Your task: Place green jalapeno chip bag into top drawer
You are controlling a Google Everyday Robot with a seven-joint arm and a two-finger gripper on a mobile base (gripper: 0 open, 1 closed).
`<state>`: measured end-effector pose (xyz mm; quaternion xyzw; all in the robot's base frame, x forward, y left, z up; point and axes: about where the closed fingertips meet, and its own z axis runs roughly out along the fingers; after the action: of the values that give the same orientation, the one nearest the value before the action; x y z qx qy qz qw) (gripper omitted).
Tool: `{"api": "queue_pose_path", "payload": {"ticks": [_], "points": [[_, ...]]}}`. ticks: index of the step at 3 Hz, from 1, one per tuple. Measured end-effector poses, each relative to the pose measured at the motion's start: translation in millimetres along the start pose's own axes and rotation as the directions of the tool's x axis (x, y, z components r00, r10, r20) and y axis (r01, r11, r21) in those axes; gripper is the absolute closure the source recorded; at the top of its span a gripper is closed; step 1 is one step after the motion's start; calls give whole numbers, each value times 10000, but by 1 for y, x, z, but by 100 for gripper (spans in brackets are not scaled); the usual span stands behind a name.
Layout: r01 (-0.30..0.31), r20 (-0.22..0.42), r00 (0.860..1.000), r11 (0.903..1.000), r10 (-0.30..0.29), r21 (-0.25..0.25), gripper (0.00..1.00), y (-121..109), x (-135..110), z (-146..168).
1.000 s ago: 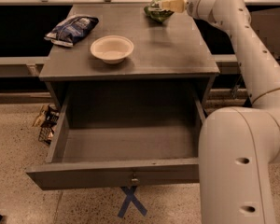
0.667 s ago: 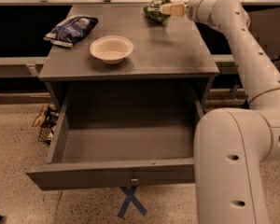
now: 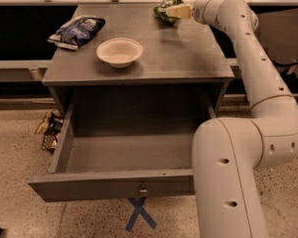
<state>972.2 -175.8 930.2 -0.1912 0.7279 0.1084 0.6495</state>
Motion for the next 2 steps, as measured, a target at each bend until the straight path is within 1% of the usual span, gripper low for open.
{"api": "queue_pose_path", "payload": {"ticks": [1, 2], "points": [[46, -16, 10000, 9997, -46, -251, 0, 15, -2, 10], [83, -137, 9999, 9993, -88, -361, 0, 22, -1, 15]]}}
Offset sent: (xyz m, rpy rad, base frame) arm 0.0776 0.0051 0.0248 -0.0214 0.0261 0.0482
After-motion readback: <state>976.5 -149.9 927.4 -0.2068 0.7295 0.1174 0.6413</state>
